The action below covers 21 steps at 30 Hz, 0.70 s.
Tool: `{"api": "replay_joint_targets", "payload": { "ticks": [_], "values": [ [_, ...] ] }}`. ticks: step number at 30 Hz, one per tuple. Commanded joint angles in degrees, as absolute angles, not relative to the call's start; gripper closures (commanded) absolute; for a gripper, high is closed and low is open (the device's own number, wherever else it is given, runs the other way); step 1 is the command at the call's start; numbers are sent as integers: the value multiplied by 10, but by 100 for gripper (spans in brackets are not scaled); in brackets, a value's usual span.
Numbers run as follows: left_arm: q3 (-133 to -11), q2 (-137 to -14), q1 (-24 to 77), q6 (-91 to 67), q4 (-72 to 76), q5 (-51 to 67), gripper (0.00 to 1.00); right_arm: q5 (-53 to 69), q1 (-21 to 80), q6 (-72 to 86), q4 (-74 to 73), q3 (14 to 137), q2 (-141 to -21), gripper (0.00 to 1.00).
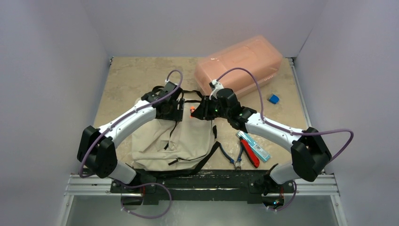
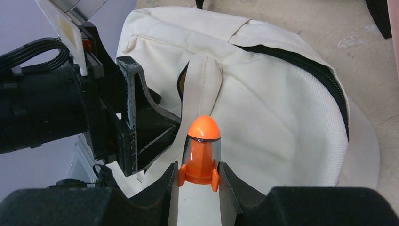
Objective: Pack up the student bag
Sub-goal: Place the stationery in the student bag.
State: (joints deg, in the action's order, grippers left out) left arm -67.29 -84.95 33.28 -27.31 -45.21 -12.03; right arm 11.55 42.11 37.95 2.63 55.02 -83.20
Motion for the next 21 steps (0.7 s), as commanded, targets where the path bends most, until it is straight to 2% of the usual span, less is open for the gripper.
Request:
{"api": "replay_joint_targets", "payload": {
  "ticks": [1,4,8,10,11,15,21],
  "values": [
    [-689,-864,338,-275,-441,-123,32,122,425,383,46,552,-818,100],
    [-689,-871,338,-270,-451,-152,41,121,428,382,44,553,-822,100],
    [-690,-845,338,-263,-460,-171,74,111,445,369,34,568,-828,100],
    [-695,-825,337,-260,-470,-182,95,112,454,359,28,583,-835,100],
    [-702,-815,337,-257,-484,-186,100,118,457,360,28,586,-838,100],
    [-686,-740,337,-243,-483,-167,100,160,467,387,59,597,-855,100],
    [-647,-677,331,-221,-454,-62,100,185,512,443,136,631,-930,100]
  ]
}}
